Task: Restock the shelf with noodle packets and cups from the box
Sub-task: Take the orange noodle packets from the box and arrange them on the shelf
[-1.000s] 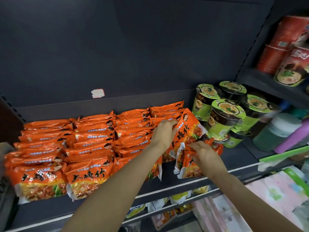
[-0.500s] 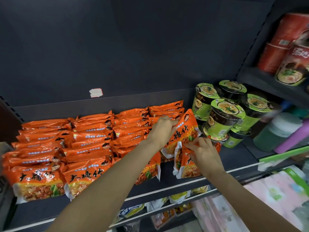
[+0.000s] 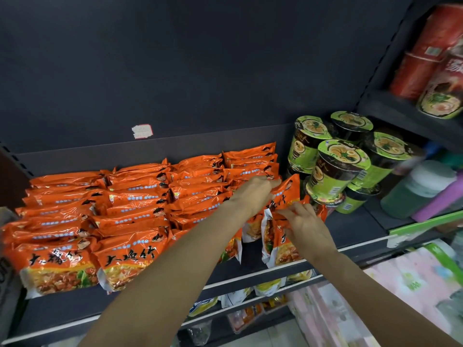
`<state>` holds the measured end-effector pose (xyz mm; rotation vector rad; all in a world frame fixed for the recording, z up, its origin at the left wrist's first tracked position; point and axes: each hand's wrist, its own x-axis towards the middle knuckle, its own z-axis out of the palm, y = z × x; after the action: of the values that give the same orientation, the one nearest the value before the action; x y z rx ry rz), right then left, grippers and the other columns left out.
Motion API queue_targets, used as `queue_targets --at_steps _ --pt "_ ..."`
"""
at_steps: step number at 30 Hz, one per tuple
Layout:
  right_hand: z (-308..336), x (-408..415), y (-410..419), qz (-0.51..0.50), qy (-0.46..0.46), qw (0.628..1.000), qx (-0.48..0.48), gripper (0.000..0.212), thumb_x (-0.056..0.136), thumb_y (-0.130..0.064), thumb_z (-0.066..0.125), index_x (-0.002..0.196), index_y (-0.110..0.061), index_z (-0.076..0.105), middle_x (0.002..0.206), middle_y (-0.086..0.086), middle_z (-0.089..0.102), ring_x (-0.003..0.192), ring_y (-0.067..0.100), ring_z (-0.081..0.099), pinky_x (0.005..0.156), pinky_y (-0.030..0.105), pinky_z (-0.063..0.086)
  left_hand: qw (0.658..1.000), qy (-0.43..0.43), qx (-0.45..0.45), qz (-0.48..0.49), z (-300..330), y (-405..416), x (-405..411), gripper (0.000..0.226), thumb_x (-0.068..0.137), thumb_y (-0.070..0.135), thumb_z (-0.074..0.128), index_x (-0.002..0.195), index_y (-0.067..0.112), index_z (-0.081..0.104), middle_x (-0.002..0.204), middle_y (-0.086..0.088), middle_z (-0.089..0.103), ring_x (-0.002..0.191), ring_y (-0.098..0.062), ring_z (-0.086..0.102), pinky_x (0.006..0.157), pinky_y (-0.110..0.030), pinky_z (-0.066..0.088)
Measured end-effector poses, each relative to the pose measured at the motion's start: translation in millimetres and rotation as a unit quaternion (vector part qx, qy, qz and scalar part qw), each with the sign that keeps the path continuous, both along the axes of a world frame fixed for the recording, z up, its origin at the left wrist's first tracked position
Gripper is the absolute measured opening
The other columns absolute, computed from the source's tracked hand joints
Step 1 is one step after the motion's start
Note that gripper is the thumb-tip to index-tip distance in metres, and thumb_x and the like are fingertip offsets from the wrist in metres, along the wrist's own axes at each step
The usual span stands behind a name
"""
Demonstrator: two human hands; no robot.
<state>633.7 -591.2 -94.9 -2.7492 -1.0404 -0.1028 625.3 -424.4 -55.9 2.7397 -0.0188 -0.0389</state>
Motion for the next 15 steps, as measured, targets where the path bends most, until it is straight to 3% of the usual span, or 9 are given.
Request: queue_targets --at_steps 3,5,10,13,15 --pt "-2.2 2.1 -4.6 0.01 0.004 1.0 0.01 0.042 0.086 -0.01 0.062 0.127 -0.012 0.055 0.121 0.007 0.056 0.114 0.027 0.046 0.093 0.037 0.044 1.0 0.003 -0.013 0.007 -4.1 7.3 -7.3 0.049 0.096 0.02 0.051 0.143 0.019 0.036 0.14 -0.011 0.046 0.128 -0.028 0.045 0.104 -0.041 0.041" --pt "-2.8 1.1 -6.2 0.016 0.015 1.0 0.016 0.042 0.086 -0.007 0.061 0.128 -0.01 0.054 0.124 0.006 0.054 0.117 0.026 0.045 0.097 0.035 0.042 0.999 0.017 0.03 0.0 -8.9 13.8 -13.5 0.042 0.098 0.02 0.045 0.14 0.017 0.042 0.14 -0.008 0.047 0.129 -0.026 0.042 0.106 -0.04 0.038" --pt "-5.4 -3.4 -11.3 -0.014 -0.031 0.999 0.036 0.055 0.07 -0.001 0.076 0.122 -0.012 0.061 0.123 0.016 0.053 0.114 0.036 0.05 0.088 0.045 0.05 0.996 0.062 0.05 -0.026 -18.5 14.0 -27.1 0.041 0.101 0.02 0.033 0.141 0.019 0.041 0.145 -0.005 0.043 0.134 -0.024 0.035 0.11 -0.042 0.03" --pt "-3.5 -5.0 -16.6 -0.05 -0.009 0.998 0.023 0.061 0.084 -0.011 0.066 0.14 -0.019 0.042 0.129 0.013 0.047 0.118 0.032 0.045 0.091 0.044 0.045 1.0 0.021 0.006 -0.022 -16.1 5.9 -34.5 0.042 0.099 0.016 0.033 0.141 0.022 0.041 0.146 -0.001 0.041 0.135 -0.02 0.032 0.113 -0.04 0.025" --pt "-2.0 -5.1 -20.1 -0.058 0.03 0.998 -0.006 0.063 0.091 -0.017 0.057 0.147 -0.022 0.027 0.13 0.007 0.046 0.119 0.027 0.045 0.094 0.041 0.043 0.999 0.01 0.023 -0.033 -14.3 -1.4 -37.8 0.041 0.099 0.018 0.037 0.138 0.023 0.045 0.142 0.002 0.044 0.131 -0.018 0.034 0.109 -0.04 0.025"
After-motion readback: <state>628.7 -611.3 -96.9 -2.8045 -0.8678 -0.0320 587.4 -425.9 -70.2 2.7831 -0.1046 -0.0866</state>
